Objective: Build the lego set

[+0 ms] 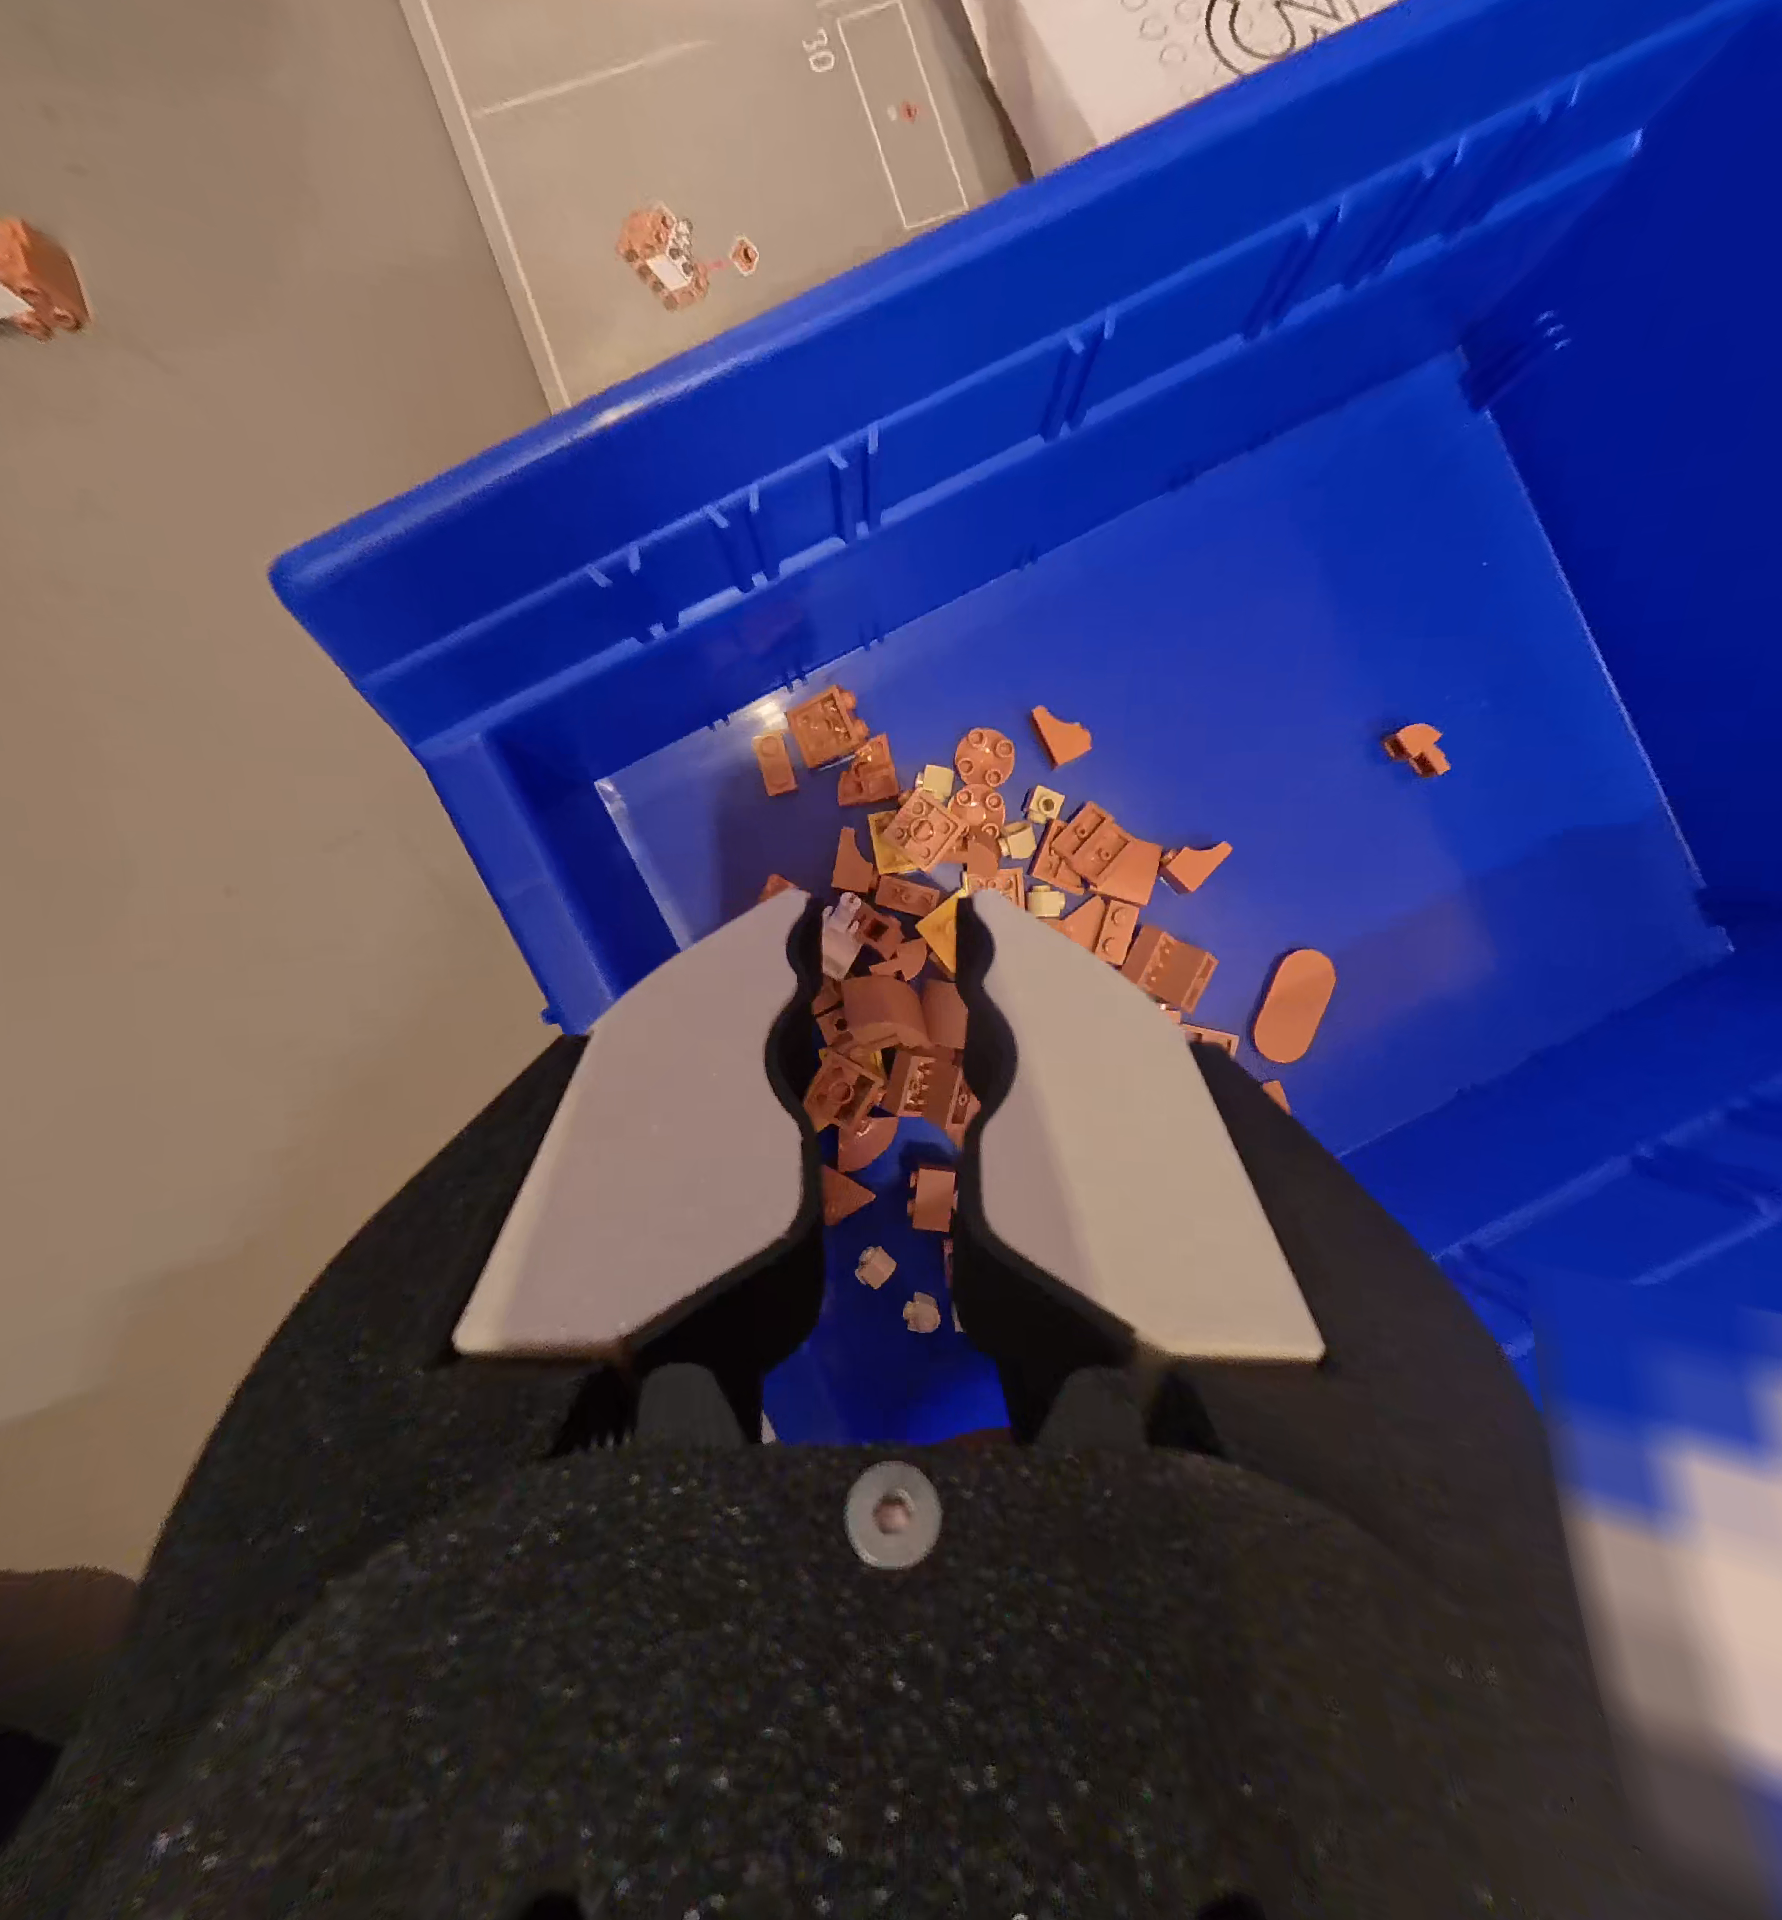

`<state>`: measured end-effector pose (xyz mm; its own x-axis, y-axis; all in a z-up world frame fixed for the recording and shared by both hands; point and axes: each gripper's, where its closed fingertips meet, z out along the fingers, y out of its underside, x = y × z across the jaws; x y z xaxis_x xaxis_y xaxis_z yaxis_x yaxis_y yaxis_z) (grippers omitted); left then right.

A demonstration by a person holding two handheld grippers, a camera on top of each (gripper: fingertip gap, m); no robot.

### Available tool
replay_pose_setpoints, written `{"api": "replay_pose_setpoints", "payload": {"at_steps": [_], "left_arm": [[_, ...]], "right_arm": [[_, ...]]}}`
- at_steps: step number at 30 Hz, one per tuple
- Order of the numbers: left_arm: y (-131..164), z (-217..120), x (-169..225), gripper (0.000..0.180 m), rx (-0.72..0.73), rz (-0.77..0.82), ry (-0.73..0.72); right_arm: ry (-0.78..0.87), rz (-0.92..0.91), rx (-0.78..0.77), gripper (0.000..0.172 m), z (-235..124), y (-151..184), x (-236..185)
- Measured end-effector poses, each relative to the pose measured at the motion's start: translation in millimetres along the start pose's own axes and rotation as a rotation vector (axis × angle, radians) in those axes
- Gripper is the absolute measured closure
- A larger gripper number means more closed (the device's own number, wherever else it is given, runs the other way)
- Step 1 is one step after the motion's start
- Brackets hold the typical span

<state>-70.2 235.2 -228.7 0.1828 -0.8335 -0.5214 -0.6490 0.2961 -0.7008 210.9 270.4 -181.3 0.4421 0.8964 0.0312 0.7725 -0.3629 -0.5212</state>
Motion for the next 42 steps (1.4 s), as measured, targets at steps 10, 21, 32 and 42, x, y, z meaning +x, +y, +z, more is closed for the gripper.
{"api": "replay_pose_setpoints", "payload": {"at_steps": [10, 21, 32, 42], "left_arm": [[0, 0, 1, 0.175, -0.005, 0.005, 0.005], [1, 1, 1, 0.175, -0.012, 0.009, 0.002], [0, 0, 3, 0.175, -0.012, 0.016, 0.008], [0, 0, 4, 0.175, -0.017, 0.026, 0.008]], "right_arm": [[-0.009, -0.019, -0.084, 0.149, 2, 13, -5], [0.002, -0.051, -0.423, 0.147, 29, 59, 0], [0.13, -0.104, -0.396, 0.152, 25, 49, 17], [-0.064, -0.138, -0.393, 0.16, 31, 54, -15]]}}
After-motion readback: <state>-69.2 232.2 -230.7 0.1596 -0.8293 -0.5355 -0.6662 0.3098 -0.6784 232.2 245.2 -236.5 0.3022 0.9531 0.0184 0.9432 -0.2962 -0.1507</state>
